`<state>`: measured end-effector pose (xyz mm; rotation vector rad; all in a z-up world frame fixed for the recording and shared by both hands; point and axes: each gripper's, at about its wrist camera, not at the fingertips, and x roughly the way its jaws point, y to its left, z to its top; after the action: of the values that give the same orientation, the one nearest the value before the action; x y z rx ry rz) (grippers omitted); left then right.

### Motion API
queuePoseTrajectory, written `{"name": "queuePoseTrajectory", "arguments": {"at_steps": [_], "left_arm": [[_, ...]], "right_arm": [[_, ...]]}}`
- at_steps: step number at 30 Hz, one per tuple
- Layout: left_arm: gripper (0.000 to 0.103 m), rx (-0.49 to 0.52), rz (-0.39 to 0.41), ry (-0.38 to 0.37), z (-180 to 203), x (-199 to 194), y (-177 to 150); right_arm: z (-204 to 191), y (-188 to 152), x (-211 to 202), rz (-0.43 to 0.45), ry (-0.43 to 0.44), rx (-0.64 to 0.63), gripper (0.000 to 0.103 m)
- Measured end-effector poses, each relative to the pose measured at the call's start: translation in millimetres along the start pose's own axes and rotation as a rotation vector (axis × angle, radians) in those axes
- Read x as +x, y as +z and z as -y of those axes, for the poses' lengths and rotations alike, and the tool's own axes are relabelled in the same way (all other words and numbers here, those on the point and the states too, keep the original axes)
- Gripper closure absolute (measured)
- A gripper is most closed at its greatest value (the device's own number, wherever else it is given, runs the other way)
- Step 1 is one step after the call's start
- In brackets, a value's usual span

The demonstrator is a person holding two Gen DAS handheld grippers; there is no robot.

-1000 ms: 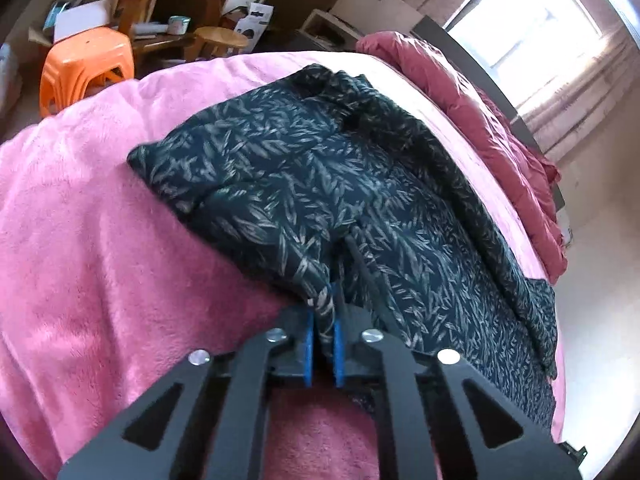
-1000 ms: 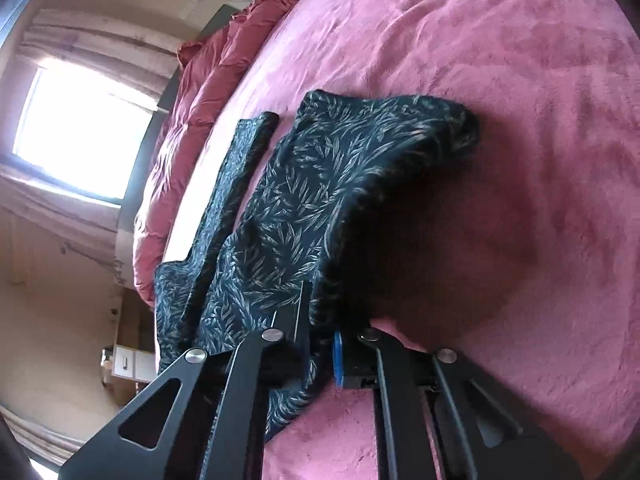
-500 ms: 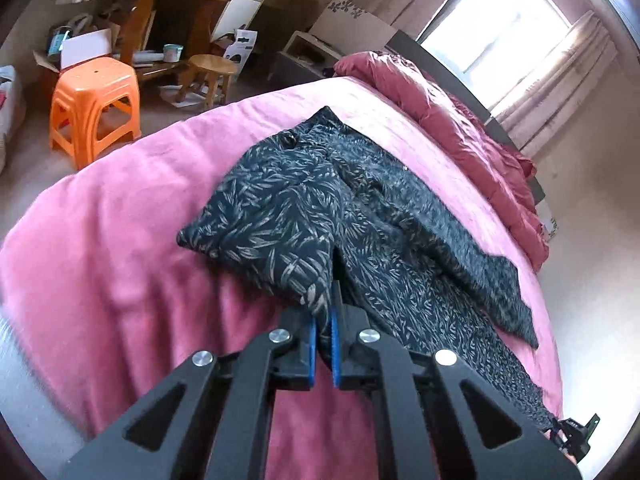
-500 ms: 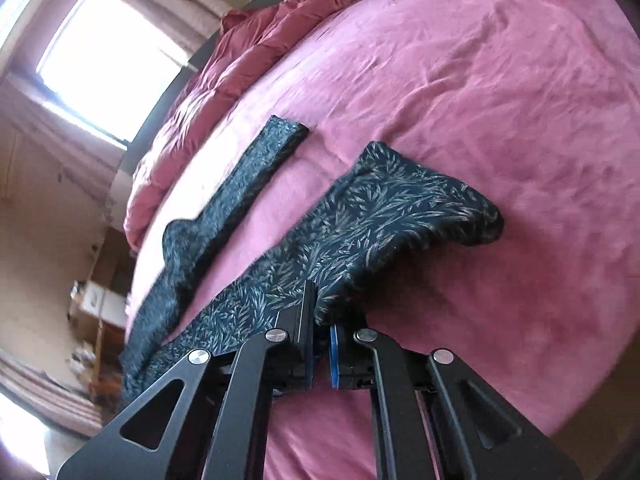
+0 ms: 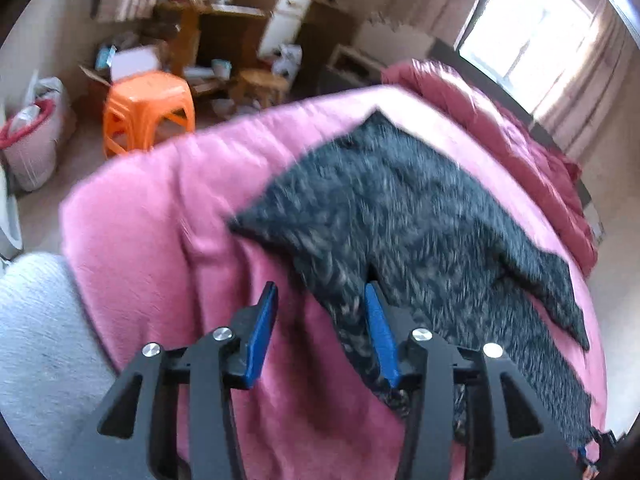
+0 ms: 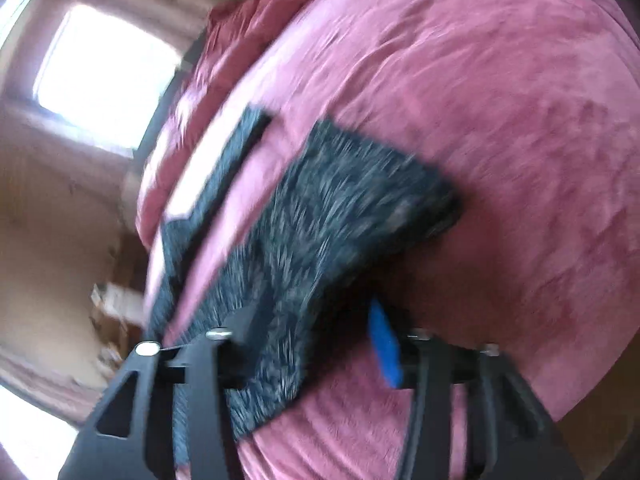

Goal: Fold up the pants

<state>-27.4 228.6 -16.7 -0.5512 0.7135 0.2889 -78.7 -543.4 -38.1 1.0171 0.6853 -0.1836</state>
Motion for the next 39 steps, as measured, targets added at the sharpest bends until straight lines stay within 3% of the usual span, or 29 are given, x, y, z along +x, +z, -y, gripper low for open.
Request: {"name": "queuePoseTrajectory", "arguments": {"at_steps": [2,3,4,6,11,14,16,18,21,22,26,27,30,32,35,39], "left_arm": [[0.053,0.007,0.044,0.01,3,-7,7],[0.053,0.018,0.048,0.012,5,-7,9],[0.053,0.021,0.051,0.018,6,-8,10],[0.053,0.011,0.065,0.022,7,-12,9],[0.05,0.01,0.091,0.042,6,-16,9],[0.049,0.004,0.076,0.03,9,-13,10],[0.046,0.008,0.06,0.009,14,-9,12],[0.037,0.03,0.04,-0.004,25,-6,13],[0.034,0.089,0.014,-0.021,48,2,16],[0.032,0.107,0.011,-0.026,56,5,17],[0.011,0.205,0.01,-0.046,97,24,23],[0.004,0.242,0.015,-0.035,110,33,24],[0.002,0.335,0.015,0.036,143,59,25],[0.002,0.37,0.006,0.045,160,79,26],[0.002,0.365,-0.003,0.042,173,104,29],[0.002,0.298,-0.052,-0.018,168,130,33]], "right_arm": [[9,8,1,0.023,0.008,0.049,0.053],[12,14,4,0.036,0.014,0.065,0.06],[10,18,6,0.041,0.008,0.051,0.078],[0,23,9,0.036,-0.064,-0.025,0.097],[-27,18,-29,0.174,-0.179,-0.178,0.098],[-15,18,-20,0.118,-0.257,-0.182,0.098],[3,20,-10,0.058,-0.28,-0.139,0.097],[15,23,-16,0.069,-0.228,-0.064,0.091],[14,27,-38,0.191,-0.289,-0.027,0.075],[6,29,-50,0.271,-0.332,-0.044,0.068],[-32,43,-60,0.388,-0.315,-0.125,0.052],[-41,46,-56,0.38,-0.299,-0.152,0.046],[-72,56,-20,0.298,-0.248,-0.225,0.045],[-87,59,8,0.225,-0.217,-0.26,0.045],[-106,53,51,0.131,-0.19,-0.298,0.045],[-125,59,107,0.042,-0.137,-0.253,0.045]]}}
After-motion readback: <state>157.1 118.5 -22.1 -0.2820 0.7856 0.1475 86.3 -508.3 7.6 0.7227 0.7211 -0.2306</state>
